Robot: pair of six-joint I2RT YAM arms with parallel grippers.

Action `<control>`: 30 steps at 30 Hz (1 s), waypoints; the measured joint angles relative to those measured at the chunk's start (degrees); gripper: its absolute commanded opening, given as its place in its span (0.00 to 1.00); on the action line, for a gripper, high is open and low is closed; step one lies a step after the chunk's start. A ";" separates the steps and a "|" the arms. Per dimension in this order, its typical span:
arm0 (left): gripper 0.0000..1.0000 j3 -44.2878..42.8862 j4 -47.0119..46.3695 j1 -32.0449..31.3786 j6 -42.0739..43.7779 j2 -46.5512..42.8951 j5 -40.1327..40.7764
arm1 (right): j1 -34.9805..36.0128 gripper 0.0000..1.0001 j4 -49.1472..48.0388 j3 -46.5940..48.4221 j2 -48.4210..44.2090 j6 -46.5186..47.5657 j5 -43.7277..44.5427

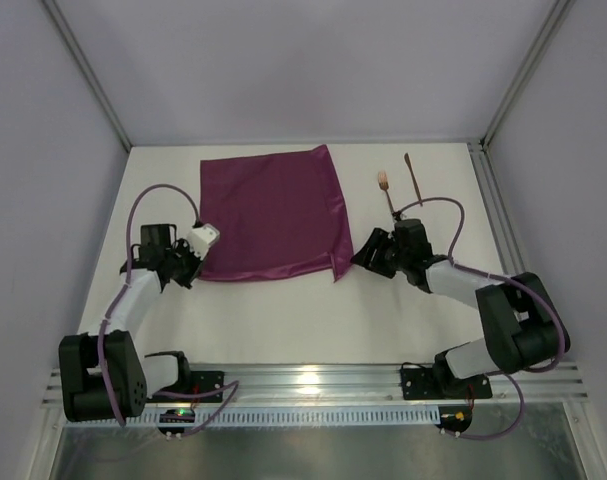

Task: Fold the napkin into a case and place the utensils inside
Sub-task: Flatten out the crumpled napkin at the center of the board.

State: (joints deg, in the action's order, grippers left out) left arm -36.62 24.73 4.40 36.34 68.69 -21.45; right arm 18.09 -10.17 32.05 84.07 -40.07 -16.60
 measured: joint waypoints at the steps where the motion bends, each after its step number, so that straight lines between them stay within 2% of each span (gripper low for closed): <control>1: 0.00 0.26 0.04 0.00 0.35 -0.79 -0.02 | 0.20 0.59 2.97 0.17 -2.38 1.16 2.45; 6: 0.00 1.66 0.98 0.00 1.64 -4.72 -0.20 | 4.33 0.59 14.75 2.89 -10.75 6.95 16.15; 11: 0.00 2.49 1.46 0.00 1.62 -6.60 -0.26 | 12.00 0.60 21.00 9.29 -9.16 10.82 24.65; 16: 0.00 3.02 1.68 0.00 1.57 -6.95 -0.37 | 17.22 0.62 22.36 13.64 -2.27 12.74 26.40; 24: 0.00 3.34 1.66 0.00 1.05 -7.17 -0.39 | 20.31 0.61 23.19 15.43 5.09 13.62 26.62; 30: 0.00 3.69 1.66 0.00 0.17 -7.21 -0.37 | 21.05 0.53 23.32 15.74 5.46 14.05 28.04</control>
State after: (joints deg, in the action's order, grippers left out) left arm -32.93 26.39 4.40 36.51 61.47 -21.82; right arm 39.13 13.15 47.79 89.54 -26.02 11.44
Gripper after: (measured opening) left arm 0.004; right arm 0.564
